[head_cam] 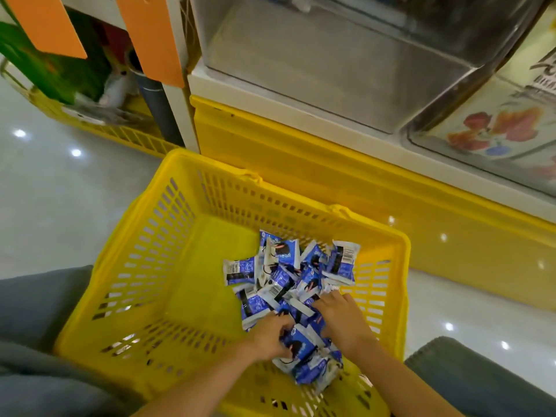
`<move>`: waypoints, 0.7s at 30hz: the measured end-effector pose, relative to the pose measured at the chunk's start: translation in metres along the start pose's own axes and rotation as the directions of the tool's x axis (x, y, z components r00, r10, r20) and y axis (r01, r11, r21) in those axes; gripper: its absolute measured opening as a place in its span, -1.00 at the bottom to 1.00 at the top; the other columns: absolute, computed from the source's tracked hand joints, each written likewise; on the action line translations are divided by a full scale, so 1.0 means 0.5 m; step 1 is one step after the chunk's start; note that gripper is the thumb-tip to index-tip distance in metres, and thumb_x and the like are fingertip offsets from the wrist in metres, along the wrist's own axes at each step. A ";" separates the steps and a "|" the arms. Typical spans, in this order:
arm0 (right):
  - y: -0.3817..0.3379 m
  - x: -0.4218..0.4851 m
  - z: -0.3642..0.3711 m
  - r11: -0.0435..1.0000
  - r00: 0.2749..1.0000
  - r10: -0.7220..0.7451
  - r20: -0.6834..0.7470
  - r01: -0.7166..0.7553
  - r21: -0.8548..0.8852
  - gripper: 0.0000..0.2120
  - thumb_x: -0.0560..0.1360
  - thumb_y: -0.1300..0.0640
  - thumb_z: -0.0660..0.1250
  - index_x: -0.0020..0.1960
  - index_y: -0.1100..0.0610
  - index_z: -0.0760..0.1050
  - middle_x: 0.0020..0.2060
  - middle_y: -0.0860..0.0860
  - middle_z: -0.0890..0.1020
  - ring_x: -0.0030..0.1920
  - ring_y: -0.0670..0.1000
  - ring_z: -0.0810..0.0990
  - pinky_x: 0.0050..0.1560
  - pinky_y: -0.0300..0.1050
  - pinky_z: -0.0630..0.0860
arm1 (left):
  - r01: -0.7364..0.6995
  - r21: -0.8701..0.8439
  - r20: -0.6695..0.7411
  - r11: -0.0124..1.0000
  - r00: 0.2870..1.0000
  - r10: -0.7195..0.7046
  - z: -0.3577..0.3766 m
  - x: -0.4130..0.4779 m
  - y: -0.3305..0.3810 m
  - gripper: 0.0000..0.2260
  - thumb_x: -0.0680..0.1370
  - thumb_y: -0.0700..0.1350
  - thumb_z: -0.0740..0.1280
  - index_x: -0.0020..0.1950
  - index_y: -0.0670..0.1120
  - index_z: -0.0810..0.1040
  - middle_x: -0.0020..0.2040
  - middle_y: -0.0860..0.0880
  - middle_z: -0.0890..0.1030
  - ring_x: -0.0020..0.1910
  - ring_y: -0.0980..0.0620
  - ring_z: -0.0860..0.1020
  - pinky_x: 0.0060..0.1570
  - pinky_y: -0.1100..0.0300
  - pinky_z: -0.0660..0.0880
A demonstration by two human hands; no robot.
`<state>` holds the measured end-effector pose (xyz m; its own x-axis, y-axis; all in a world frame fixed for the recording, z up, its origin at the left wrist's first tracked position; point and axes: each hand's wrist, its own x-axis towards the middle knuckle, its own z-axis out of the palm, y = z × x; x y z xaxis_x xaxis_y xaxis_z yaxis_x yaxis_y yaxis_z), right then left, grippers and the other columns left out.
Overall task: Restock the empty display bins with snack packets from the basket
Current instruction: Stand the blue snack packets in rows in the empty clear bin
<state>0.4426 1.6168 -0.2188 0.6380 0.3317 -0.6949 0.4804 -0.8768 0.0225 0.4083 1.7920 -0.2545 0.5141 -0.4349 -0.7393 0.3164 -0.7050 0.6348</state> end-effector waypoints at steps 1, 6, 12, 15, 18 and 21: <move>0.003 -0.002 -0.002 1.000 1.000 -0.003 -0.013 0.003 -0.019 -0.49 0.51 0.09 0.31 0.41 0.10 0.26 0.35 0.08 0.36 0.35 0.10 0.25 0.31 -0.02 0.17 | -0.010 -0.041 0.002 0.999 1.000 0.010 -0.008 -0.002 -0.004 -0.62 0.42 -0.15 0.46 0.18 -0.07 0.43 0.10 -0.08 0.45 0.11 -0.04 0.46 0.04 0.23 0.40; 0.015 -0.015 -0.022 0.986 0.991 0.106 -0.080 -0.095 0.133 -0.63 0.49 -0.01 0.33 0.27 0.03 0.40 0.24 0.01 0.46 0.29 0.05 0.32 0.27 -0.10 0.21 | 0.020 -0.213 -0.034 0.977 0.999 -0.028 -0.068 -0.019 -0.010 -0.72 0.48 -0.15 0.39 0.12 -0.07 0.38 -0.06 -0.02 0.46 -0.07 0.06 0.46 -0.11 0.20 0.48; 0.000 -0.049 -0.108 0.678 0.892 0.401 -0.208 -0.137 0.722 -0.78 0.45 -0.13 0.37 -0.04 -0.04 0.43 -0.18 -0.11 0.53 -0.19 -0.12 0.49 -0.23 -0.31 0.41 | 0.052 -0.494 -0.176 0.868 0.971 -0.159 -0.128 -0.052 0.022 -0.58 0.55 -0.08 0.28 0.39 -0.04 0.29 0.30 -0.07 0.39 0.09 0.08 0.44 0.02 0.17 0.43; -0.021 -0.064 -0.154 0.367 0.876 0.467 -0.122 -0.066 0.928 -0.66 0.46 -0.11 0.36 0.03 0.14 0.46 -0.17 0.04 0.62 -0.17 0.05 0.60 -0.16 -0.05 0.55 | 0.011 -0.662 -0.198 0.750 0.962 -0.188 -0.144 -0.071 0.050 -0.52 0.56 -0.07 0.26 0.46 -0.06 0.22 0.41 -0.05 0.33 0.26 -0.02 0.41 -0.01 0.08 0.51; -0.038 -0.082 -0.197 -0.089 0.906 0.422 -0.028 0.072 0.993 -0.61 0.47 0.02 0.38 0.20 0.21 0.43 -0.06 0.10 0.65 -0.12 0.05 0.67 -0.06 0.01 0.63 | -0.101 -0.776 -0.275 0.623 0.942 -0.190 -0.150 -0.096 0.087 -0.49 0.58 -0.12 0.26 0.49 -0.07 0.17 0.45 -0.08 0.28 0.34 -0.12 0.36 -0.23 0.11 0.61; -0.054 -0.105 -0.242 -0.359 0.907 0.418 -0.054 0.220 0.907 -0.60 0.49 0.11 0.35 0.27 0.18 0.35 0.11 0.18 0.60 -0.01 0.09 0.65 -0.17 -0.21 0.62 | -0.223 -0.881 -0.299 0.416 0.946 -0.127 -0.154 -0.127 0.126 -0.78 0.58 -0.17 0.25 0.22 0.00 0.41 0.18 0.00 0.50 0.00 0.07 0.55 -0.30 0.03 0.61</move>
<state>0.4690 1.6652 -0.0960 0.8120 -0.0467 -0.5818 -0.5782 0.0721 -0.8127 0.4569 1.8185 -0.1504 0.6846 -0.1545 -0.7124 0.7198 0.2973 0.6273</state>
